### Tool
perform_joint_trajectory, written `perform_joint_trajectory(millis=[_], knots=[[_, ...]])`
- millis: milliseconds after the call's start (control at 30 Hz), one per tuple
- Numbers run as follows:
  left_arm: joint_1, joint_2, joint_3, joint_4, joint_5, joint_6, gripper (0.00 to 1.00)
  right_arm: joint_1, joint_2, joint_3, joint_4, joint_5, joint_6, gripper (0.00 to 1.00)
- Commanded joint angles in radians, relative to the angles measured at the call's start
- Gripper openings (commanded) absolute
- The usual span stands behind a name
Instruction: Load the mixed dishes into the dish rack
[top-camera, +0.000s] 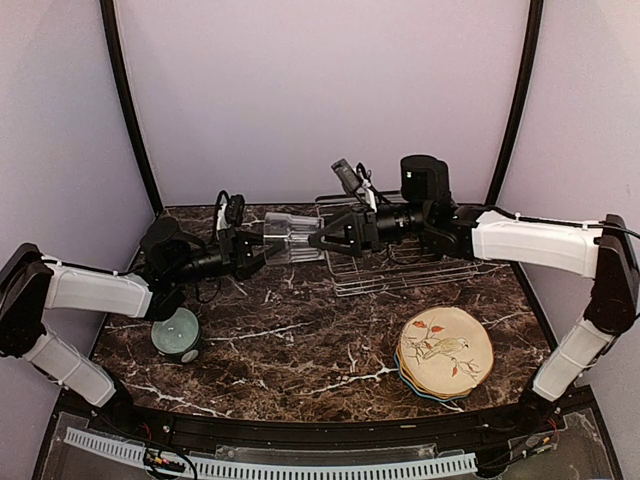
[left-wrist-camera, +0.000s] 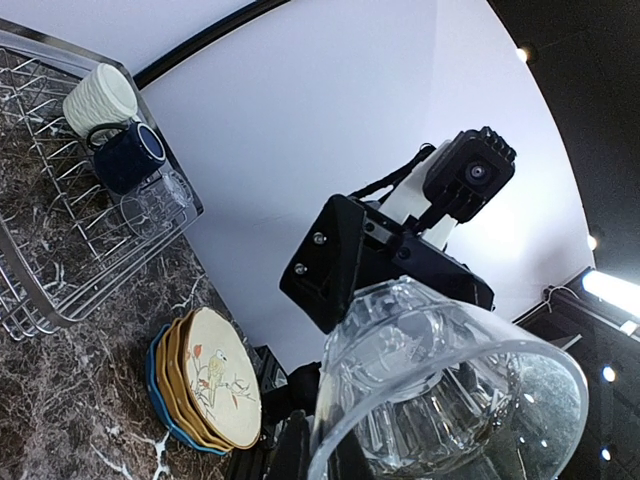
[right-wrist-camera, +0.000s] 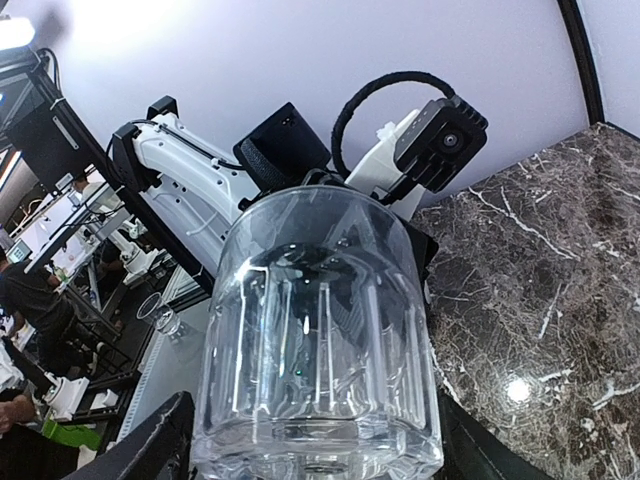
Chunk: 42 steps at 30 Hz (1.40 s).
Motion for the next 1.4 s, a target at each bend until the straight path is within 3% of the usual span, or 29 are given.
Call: perform_joint_trajectory(millis=[0, 400, 533, 633, 867, 1033, 1200, 1367], knots=[[-0.01, -0.008, 0.007, 0.092, 0.017, -0.022, 0.01, 0.006, 0.026, -0.008, 0.061, -0.054, 0.013, 0.74], [-0.018, 0.015, 0.008, 0.099, 0.027, -0.02, 0.01, 0.006, 0.049, -0.018, 0.166, -0.122, 0.077, 0.45], [-0.018, 0.031, 0.009, 0.13, 0.027, -0.035, 0.03, 0.007, 0.046, -0.03, 0.193, -0.131, 0.092, 0.2], [-0.018, 0.038, 0.013, 0.136, 0.031, -0.04, 0.17, 0.005, 0.027, -0.033, 0.176, -0.118, 0.082, 0.0], [-0.017, 0.02, 0.027, 0.067, 0.031, 0.003, 0.5, -0.047, -0.055, -0.03, 0.022, -0.053, 0.022, 0.0], [-0.014, -0.053, 0.031, -0.088, -0.01, 0.125, 0.65, -0.149, -0.152, -0.022, -0.187, 0.064, -0.034, 0.0], [-0.014, -0.186, 0.085, -0.506, -0.144, 0.391, 0.74, -0.276, -0.203, 0.049, -0.517, 0.259, -0.144, 0.0], [-0.014, -0.283, 0.16, -0.854, -0.293, 0.593, 0.83, -0.339, -0.18, 0.191, -0.809, 0.587, -0.276, 0.0]])
